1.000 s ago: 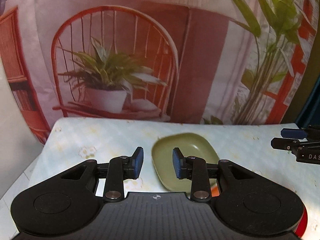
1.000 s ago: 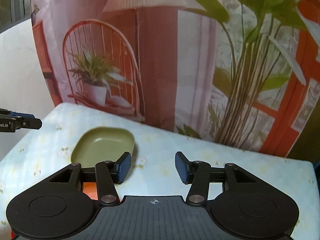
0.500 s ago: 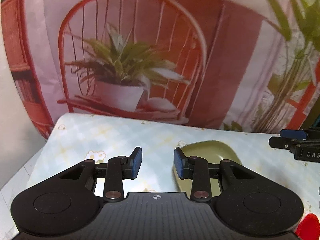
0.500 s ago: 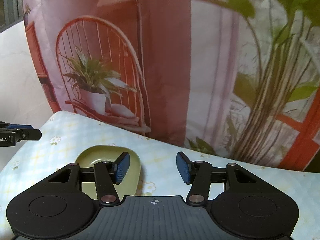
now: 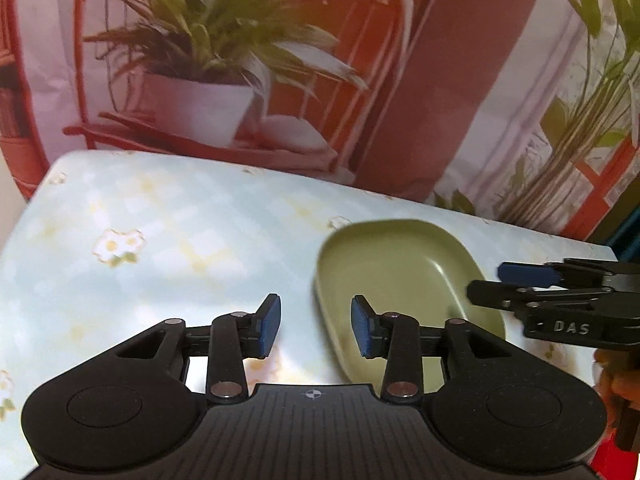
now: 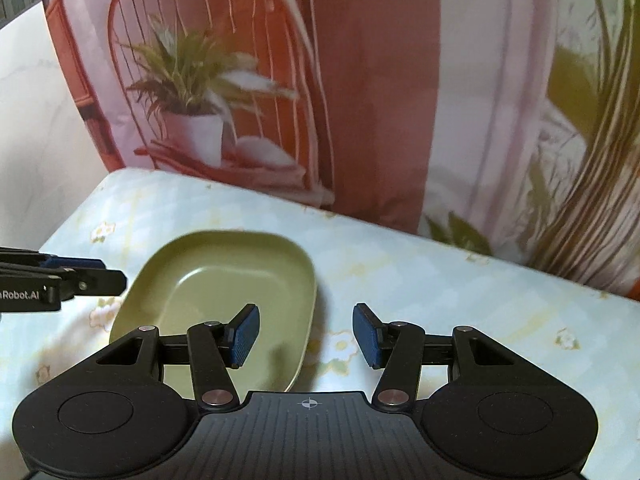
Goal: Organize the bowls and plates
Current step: 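Move the right gripper to the other green plate's rim and close it, then lift the green plate with the right gripper over the orange plate, then lower the green plate onto the orange plate with the right gripper, then open the right gripper off the green plate rim and pull it back, then move the open left gripper to the rim of a red bowl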
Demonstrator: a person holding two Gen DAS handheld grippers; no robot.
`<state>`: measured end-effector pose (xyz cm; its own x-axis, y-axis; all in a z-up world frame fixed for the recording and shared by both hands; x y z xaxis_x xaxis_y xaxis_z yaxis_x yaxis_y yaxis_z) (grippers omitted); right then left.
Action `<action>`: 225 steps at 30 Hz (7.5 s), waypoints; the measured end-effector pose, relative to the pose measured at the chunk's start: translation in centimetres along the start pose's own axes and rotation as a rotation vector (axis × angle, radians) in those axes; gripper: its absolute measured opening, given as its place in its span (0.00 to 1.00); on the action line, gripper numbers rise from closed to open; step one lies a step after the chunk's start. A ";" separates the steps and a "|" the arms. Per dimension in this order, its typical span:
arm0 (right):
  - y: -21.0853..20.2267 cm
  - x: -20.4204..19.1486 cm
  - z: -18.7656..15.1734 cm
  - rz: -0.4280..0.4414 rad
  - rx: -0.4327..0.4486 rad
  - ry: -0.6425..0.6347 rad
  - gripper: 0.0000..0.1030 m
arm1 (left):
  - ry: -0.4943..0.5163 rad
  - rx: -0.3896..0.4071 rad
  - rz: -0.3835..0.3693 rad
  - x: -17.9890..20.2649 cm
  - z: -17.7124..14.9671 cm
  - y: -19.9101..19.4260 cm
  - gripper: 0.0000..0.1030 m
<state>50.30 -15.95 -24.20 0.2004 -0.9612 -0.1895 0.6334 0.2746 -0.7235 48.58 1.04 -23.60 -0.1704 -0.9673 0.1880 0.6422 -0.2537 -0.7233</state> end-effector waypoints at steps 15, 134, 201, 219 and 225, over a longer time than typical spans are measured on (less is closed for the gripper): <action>1.0 -0.3 -2.0 0.032 -0.068 -0.009 0.14 | -0.006 -0.054 -0.018 1.1 -2.6 2.0 0.17; -16.2 -3.6 -13.6 0.112 -0.069 0.095 0.18 | 0.249 -0.122 -0.064 9.1 -7.9 -6.0 0.20; -15.2 -0.9 -9.3 -0.049 0.034 0.029 0.19 | 0.198 0.015 -0.095 9.2 -6.2 -10.5 0.34; -22.0 -1.9 -12.0 -0.063 0.130 0.055 0.27 | 0.235 0.107 0.003 9.5 -8.7 -18.0 0.39; -24.2 -3.1 -13.0 -0.073 0.177 0.063 0.32 | 0.230 0.139 0.012 9.5 -9.9 -20.3 0.42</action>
<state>24.61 -19.95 -14.77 0.1055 -0.9770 -0.1854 0.7672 0.1986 -0.6099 26.51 -2.93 -13.68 -0.3173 -0.9482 0.0119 0.7391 -0.2552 -0.6234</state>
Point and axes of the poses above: each gripper's, at about its wrist camera, not at the fingertips, and y roughly the way its jaws point, x to its right, z to its top, the point moved 9 cm from there along y, roughly the way its jaws point, and after that the axes turned 5 degrees about x, right-handed, at the moved point
